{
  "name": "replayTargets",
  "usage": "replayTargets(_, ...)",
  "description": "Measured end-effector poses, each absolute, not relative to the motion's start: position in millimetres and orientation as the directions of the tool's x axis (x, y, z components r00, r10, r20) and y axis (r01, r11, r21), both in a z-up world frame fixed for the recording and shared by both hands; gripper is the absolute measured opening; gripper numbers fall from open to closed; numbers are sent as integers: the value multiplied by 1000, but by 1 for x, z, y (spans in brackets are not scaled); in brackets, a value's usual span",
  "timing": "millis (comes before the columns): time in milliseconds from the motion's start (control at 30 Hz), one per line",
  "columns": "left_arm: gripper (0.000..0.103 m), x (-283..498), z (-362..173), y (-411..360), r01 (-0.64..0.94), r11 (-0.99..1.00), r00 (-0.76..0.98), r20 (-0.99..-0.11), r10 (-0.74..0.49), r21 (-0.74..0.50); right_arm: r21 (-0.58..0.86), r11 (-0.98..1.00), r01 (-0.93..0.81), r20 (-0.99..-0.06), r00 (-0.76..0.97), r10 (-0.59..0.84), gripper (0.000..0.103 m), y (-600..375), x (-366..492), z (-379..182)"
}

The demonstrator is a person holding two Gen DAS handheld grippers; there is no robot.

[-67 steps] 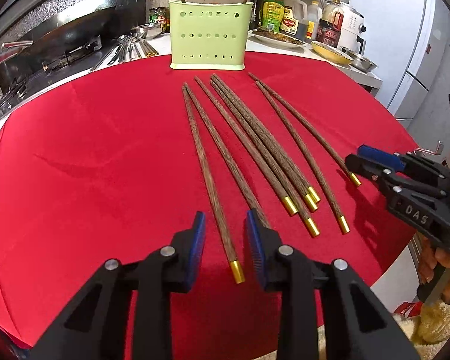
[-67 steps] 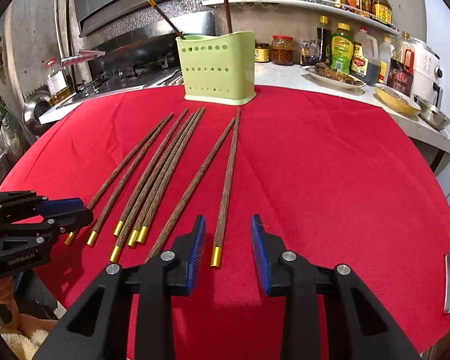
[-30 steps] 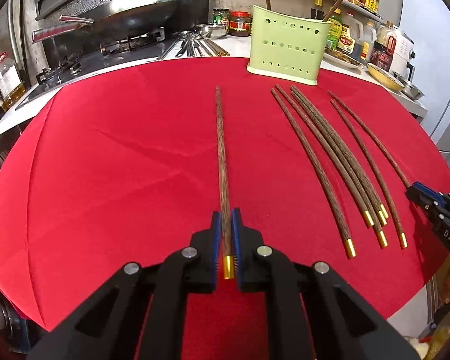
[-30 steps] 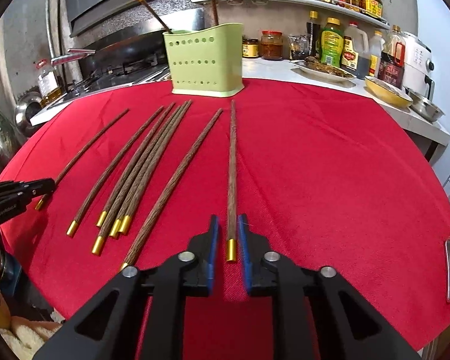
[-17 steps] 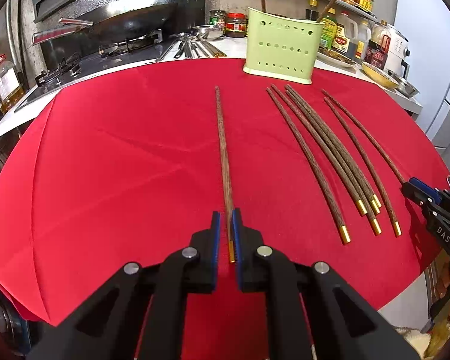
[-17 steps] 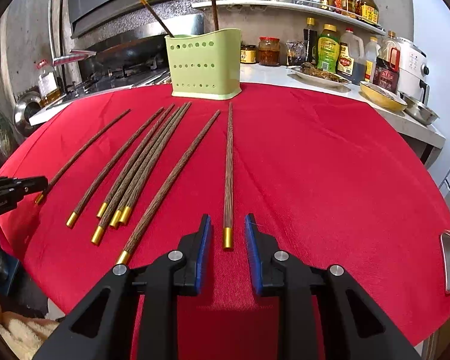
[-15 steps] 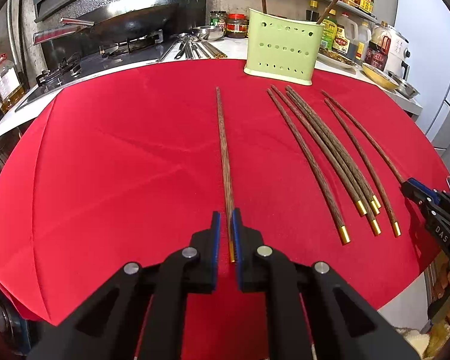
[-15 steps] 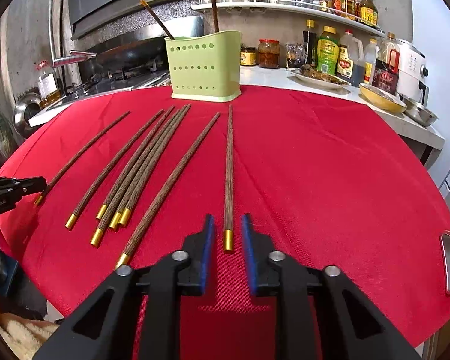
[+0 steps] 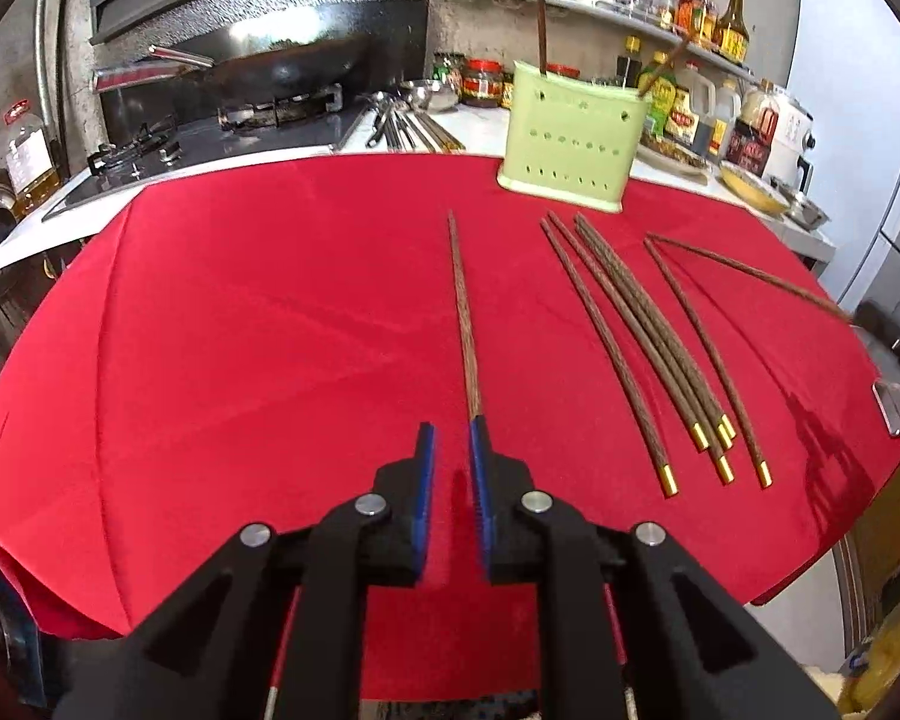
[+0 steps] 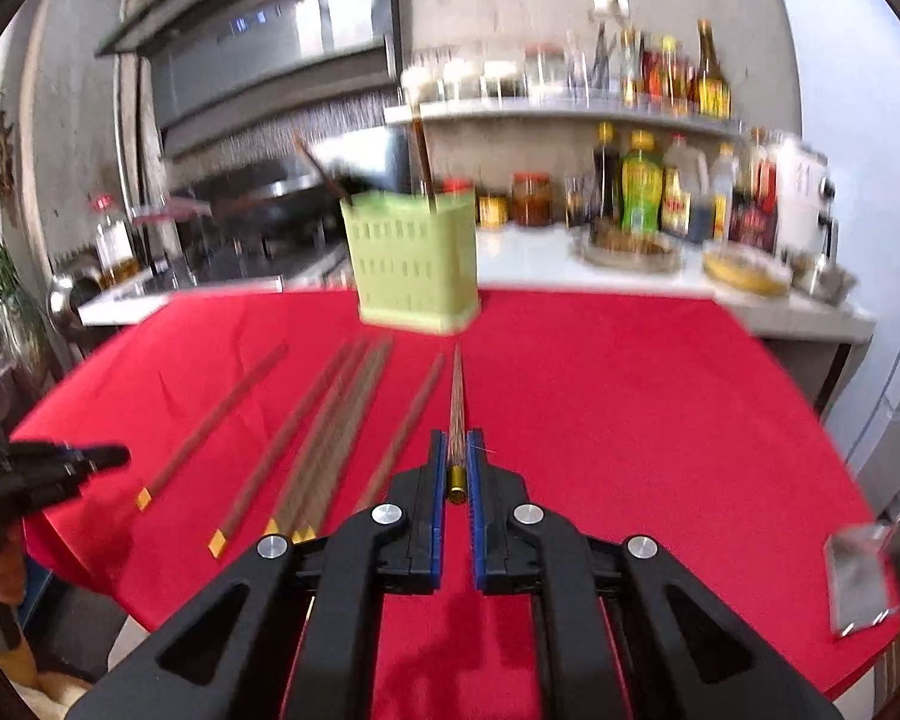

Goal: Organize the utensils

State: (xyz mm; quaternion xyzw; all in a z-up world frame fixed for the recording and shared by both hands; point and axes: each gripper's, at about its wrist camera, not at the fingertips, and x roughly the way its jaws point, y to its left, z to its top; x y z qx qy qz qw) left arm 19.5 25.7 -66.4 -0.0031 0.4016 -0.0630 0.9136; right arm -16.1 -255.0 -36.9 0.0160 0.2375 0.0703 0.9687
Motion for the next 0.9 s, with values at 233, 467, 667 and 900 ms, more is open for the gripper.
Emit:
replayTargets(233,17,15,-46,38,83,993,713,-691,-117,-82,30,989,-143,-324,935,145,7,-255,-19,20)
replayTargets(467,17,16,-65,21,164,981,647,-740,-184,-101,7,990,-140,-253,958,138,7,-255,-17,48)
replayTargets(667,17,26,-91,4,171,983,589,-794,-150,-59,-23,990,-140,-241,962,130,7,-249,-22,45)
replayTargets(900,8,27,-96,-3,180,983,582,-808,-93,17,-15,990,-139,-239,962,131,7,-250,-24,43)
